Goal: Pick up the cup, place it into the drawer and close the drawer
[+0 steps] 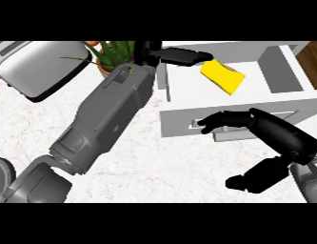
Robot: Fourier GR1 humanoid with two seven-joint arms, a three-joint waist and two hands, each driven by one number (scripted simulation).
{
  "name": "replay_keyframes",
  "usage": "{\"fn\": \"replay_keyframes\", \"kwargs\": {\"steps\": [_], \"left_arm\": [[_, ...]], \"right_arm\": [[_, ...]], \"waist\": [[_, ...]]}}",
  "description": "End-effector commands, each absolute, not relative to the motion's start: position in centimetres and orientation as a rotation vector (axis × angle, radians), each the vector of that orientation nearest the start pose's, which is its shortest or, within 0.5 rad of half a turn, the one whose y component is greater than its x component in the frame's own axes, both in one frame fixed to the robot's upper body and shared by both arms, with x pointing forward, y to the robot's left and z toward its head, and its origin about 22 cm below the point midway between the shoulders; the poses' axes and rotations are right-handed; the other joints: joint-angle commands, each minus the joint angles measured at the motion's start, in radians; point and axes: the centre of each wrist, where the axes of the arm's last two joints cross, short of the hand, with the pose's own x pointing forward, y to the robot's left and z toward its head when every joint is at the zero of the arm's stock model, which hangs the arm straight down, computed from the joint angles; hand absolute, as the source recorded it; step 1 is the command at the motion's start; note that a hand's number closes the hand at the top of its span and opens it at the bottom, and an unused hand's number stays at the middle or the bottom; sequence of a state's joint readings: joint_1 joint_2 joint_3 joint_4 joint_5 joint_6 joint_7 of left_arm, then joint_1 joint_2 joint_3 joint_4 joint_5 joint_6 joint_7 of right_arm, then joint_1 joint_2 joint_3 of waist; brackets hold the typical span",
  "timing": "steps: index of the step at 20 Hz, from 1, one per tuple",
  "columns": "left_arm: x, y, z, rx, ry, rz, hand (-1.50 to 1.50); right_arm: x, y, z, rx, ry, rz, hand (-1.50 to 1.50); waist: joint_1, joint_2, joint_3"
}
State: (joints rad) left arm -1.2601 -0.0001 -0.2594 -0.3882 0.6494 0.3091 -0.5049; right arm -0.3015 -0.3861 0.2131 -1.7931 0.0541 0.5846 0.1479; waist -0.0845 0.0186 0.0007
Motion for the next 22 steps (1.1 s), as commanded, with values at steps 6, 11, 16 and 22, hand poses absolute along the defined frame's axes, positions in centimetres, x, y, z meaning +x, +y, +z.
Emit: {"fn": "replay_keyframes", "kwargs": {"steps": [6, 11, 16, 22], "left_arm": [[43.7, 5.5, 11.2, -0.291, -1.921, 0.046, -1.5], [42.8, 7.3, 8.2, -0.333, -1.909, 0.061, -1.5], [43.0, 10.1, 8.4, -0.354, -1.916, 0.077, -1.5], [42.5, 13.8, 6.7, -0.364, -1.905, 0.091, -1.5]], "right_arm": [[29.2, -20.6, 4.2, -0.06, -1.412, 1.257, -1.5], [32.0, -21.6, -0.4, -0.112, -1.308, 1.32, 1.5], [35.4, -22.6, -1.7, -0.166, -1.315, 1.237, 1.5], [39.8, -24.2, 1.8, -0.234, -1.487, 1.1, 1.5]], "waist": [[0.096, -0.014, 0.0], [0.154, -0.011, 0.001], [0.183, -0.006, 0.003], [0.203, 0.008, 0.003]]}}
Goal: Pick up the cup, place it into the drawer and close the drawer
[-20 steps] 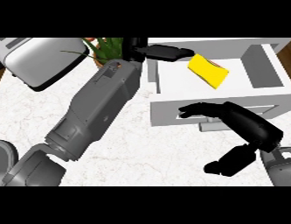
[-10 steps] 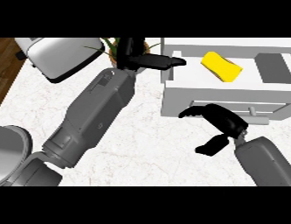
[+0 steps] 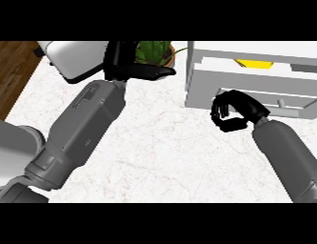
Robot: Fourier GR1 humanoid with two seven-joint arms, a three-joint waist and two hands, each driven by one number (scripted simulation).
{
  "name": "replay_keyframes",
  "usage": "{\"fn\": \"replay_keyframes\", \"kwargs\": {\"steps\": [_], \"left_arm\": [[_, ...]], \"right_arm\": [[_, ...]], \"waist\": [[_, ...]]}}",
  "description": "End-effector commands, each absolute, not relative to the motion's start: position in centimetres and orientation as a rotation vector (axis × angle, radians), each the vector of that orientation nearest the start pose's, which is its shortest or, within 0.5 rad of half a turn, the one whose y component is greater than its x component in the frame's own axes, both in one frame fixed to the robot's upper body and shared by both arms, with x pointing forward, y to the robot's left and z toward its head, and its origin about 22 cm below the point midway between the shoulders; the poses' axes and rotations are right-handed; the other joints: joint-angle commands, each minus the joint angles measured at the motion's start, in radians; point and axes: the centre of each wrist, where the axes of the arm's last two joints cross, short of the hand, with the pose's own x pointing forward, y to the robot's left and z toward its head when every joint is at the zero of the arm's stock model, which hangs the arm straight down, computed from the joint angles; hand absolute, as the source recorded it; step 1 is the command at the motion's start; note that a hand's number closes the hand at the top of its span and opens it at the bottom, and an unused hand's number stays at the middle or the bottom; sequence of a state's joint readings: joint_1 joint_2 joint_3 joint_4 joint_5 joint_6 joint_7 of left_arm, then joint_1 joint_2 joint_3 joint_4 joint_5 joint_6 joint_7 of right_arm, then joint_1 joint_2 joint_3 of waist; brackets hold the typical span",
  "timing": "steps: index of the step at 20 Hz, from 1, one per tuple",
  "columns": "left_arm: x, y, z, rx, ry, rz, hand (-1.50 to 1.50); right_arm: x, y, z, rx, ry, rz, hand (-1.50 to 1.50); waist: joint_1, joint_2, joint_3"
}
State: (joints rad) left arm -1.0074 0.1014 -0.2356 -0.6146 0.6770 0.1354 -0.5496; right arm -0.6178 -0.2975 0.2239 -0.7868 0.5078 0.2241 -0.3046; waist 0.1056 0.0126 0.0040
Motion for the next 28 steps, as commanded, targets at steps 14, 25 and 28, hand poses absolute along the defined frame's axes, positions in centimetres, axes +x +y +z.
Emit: {"fn": "replay_keyframes", "kwargs": {"steps": [14, 25, 28], "left_arm": [[41.7, 15.8, 6.7, -0.43, -1.885, 0.027, -1.5], [41.2, 16.0, 6.1, -0.474, -1.879, 0.022, -1.5], [41.0, 17.2, 5.6, -0.472, -1.881, 0.026, -1.5]], "right_arm": [[43.7, -29.8, 10.3, -0.357, -1.595, 0.838, 1.5], [43.3, -32.2, 12.7, -0.298, -1.628, 0.797, 1.5], [42.9, -32.9, 12.6, -0.282, -1.625, 0.792, 1.5]], "waist": [[0.105, 0.03, 0.001], [0.118, 0.039, -0.001], [0.127, 0.039, -0.001]]}}
